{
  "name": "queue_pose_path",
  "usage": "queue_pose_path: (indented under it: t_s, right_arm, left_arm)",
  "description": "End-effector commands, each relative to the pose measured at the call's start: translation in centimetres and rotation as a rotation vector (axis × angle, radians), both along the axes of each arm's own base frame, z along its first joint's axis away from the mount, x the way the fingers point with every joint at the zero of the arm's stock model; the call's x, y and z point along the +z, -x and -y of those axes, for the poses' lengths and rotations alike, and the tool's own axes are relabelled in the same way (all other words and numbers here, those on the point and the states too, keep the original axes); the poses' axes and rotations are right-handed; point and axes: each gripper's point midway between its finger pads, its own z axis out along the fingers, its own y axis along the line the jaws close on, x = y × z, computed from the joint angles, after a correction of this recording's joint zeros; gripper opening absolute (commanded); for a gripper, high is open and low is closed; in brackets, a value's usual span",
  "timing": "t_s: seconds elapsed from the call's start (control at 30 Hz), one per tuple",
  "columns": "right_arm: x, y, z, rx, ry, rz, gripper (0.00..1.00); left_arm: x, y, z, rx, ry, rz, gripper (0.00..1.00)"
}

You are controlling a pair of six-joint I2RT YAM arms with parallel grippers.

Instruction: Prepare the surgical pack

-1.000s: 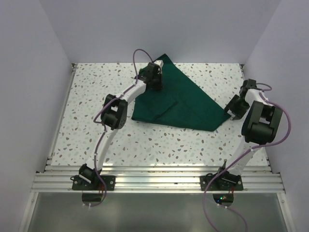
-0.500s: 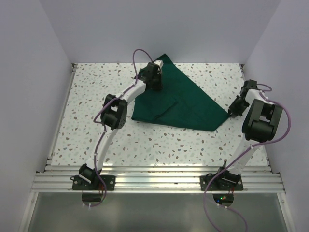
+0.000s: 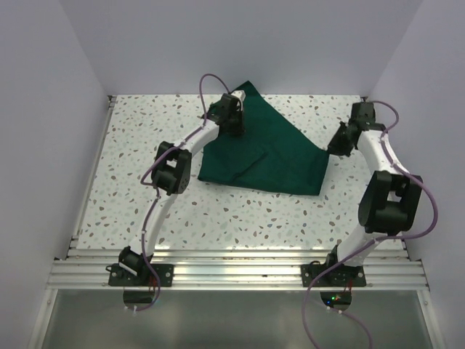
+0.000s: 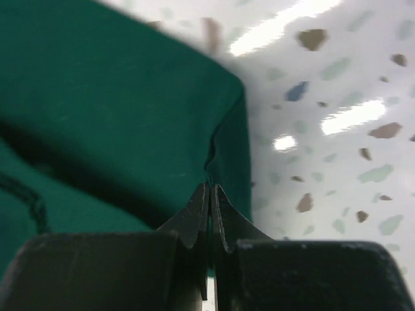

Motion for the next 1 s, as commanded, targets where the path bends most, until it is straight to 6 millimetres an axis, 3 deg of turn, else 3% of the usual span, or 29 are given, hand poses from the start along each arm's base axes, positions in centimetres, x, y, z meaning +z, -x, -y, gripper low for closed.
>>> queue_pose_path:
  t_s: [0.0, 0.03, 0.07, 0.13, 0.17, 0.2, 0.23, 0.3, 0.37, 0.47, 0.6, 0.63, 0.67, 0.7, 0.87, 0.97]
  right_arm:
    - [7.3, -2.2, -4.6, 0.096, 0.002, 0.173, 0.00]
    - [8.2, -2.5, -5.4, 0.117, 0.001, 0.188, 0.00]
    - [10.5, -3.5, -6.4, 0.141, 0.006, 0.240, 0.00]
    - [11.4, -3.8, -10.0, 0.218, -0.020, 0.236, 0.00]
    - [13.3, -4.7, -11.3, 0.240, -0.033, 0.277, 0.00]
    - [12.9, -4.6, -13.6, 0.284, -0.045, 0.252, 0.00]
    - [14.8, -5.3, -14.8, 0.308, -0.048, 0.295, 0.00]
    - [14.8, -5.7, -18.0, 0.361, -0.068, 0.291, 0.00]
    - [16.5, -6.6, -20.1, 0.376, -0.101, 0.332, 0.00]
    - [17.4, -7.3, -24.2, 0.432, -0.137, 0.356, 0.00]
    - [17.5, -8.2, -27.9, 0.479, -0.182, 0.359, 0.00]
    - [18.5, -8.4, -28.7, 0.491, -0.199, 0.383, 0.00]
    - [17.8, -8.5, -30.0, 0.505, -0.207, 0.371, 0.00]
    - [18.5, -8.5, -30.8, 0.517, -0.215, 0.390, 0.00]
    - [17.6, -8.8, -34.0, 0.544, -0.267, 0.375, 0.00]
    - [18.3, -8.9, -35.4, 0.556, -0.296, 0.393, 0.00]
  left_arm:
    - [-3.4, 0.7, -2.1, -0.001, -0.085, -0.063, 0.00]
    - [-3.4, 0.7, -2.2, -0.002, -0.087, -0.064, 0.00]
    - [-3.4, 0.7, -2.1, -0.002, -0.086, -0.062, 0.00]
    - [-3.6, 0.8, -2.0, -0.005, -0.081, -0.067, 0.00]
    - [-3.6, 0.8, -2.0, -0.005, -0.079, -0.068, 0.00]
    - [-3.7, 0.8, -2.0, -0.006, -0.079, -0.070, 0.00]
    - [-3.8, 0.8, -2.0, -0.005, -0.081, -0.070, 0.00]
    - [-3.9, 0.8, -2.1, -0.002, -0.081, -0.074, 0.00]
    - [-4.0, 0.9, -2.2, -0.001, -0.081, -0.077, 0.00]
    - [-4.1, 1.0, -2.1, -0.003, -0.078, -0.083, 0.00]
    - [-4.1, 1.1, -2.0, -0.007, -0.072, -0.086, 0.00]
    - [-4.2, 1.1, -2.0, -0.006, -0.072, -0.088, 0.00]
    - [-4.2, 1.1, -2.0, -0.005, -0.071, -0.088, 0.00]
    - [-4.2, 1.2, -2.0, -0.006, -0.070, -0.089, 0.00]
    - [-4.4, 1.2, -2.0, -0.006, -0.071, -0.090, 0.00]
    - [-4.4, 1.2, -1.9, -0.006, -0.068, -0.094, 0.00]
